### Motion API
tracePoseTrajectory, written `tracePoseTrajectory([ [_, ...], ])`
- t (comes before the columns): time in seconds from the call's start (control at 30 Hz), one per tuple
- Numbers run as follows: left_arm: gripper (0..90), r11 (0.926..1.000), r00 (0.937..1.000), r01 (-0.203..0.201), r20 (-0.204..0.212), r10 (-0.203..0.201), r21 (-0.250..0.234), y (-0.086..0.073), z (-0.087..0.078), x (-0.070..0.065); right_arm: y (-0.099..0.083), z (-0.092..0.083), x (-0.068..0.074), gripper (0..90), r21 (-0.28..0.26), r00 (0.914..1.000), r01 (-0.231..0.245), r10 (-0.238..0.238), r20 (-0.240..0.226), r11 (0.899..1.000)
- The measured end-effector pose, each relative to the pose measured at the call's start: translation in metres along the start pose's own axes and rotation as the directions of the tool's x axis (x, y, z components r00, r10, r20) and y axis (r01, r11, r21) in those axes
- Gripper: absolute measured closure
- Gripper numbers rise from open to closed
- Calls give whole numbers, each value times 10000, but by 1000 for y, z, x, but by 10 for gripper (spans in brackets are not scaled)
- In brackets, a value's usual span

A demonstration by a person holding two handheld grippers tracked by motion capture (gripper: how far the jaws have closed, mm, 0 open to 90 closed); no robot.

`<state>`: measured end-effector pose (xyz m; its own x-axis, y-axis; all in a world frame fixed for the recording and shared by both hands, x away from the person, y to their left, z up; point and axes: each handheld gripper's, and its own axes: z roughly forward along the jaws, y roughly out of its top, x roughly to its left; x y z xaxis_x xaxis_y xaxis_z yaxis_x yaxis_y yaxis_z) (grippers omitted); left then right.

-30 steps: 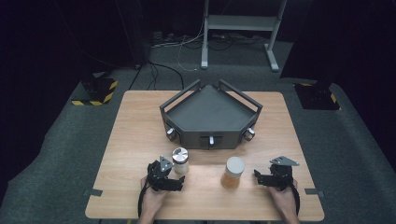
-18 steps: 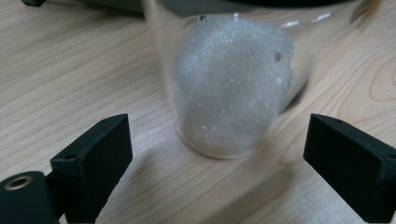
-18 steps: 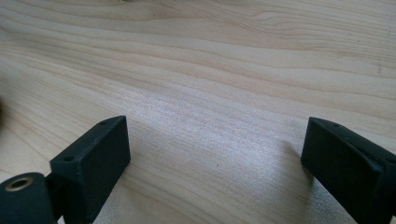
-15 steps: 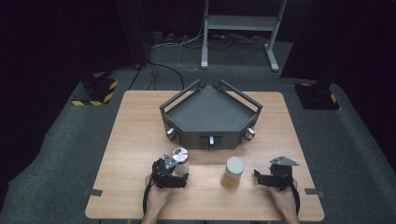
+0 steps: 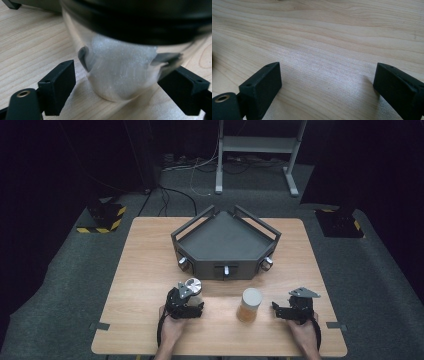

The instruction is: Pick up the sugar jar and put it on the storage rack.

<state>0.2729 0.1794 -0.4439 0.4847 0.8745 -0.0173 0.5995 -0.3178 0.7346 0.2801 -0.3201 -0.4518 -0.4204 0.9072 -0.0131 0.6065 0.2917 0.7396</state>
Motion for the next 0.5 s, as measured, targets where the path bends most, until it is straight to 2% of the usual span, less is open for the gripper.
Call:
tracePoseTrajectory([
  [0.5,239,9999,9999,26,-107,-27,-155,1,5,-5,0,0,0,80,-2,10000,3,-3,1,10000],
])
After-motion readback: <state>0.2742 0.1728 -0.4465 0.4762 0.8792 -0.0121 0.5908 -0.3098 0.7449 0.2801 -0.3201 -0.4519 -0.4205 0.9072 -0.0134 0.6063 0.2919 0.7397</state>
